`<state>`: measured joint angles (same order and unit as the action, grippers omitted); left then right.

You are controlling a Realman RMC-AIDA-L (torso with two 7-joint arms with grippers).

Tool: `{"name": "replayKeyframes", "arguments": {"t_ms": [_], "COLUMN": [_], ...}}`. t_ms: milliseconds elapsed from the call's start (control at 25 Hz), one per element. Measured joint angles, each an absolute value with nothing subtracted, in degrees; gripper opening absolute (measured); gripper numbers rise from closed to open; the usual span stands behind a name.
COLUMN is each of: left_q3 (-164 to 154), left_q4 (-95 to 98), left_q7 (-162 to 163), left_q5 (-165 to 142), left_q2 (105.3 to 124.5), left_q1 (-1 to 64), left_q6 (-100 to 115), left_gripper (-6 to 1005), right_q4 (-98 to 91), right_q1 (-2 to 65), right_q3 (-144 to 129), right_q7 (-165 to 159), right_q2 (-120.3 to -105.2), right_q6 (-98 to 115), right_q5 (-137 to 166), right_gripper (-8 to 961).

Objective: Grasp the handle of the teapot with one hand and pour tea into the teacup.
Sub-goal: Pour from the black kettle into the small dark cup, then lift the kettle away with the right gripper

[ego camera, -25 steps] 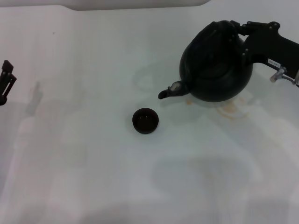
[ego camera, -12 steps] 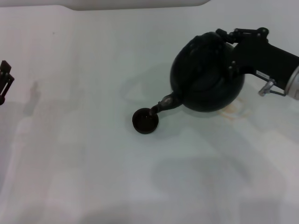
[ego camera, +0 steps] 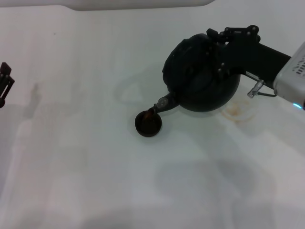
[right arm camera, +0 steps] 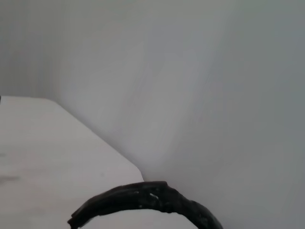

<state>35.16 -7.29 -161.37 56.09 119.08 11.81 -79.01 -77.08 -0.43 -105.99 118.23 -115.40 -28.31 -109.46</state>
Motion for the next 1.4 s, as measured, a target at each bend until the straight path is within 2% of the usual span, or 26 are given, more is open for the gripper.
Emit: {"name": "replayKeyframes", "arguments": {"t_ms": [1400], "left_q3": [35.2], "left_q4": [-7.2], "left_q7": [-161.4], "left_q5": [56.1], "left_q2": [119.09], "left_q1": [11.9], "left_q6": [-78.9], "left_gripper": [890], "right_q4": [-79.4], "right_q1": [-1.0], "right_q3": [-106.9], "right_q7": [120.6], "right_q2": [-115.49], "right_q6": [-27.2], "right_q5": [-105.6], "right_gripper": [166]}}
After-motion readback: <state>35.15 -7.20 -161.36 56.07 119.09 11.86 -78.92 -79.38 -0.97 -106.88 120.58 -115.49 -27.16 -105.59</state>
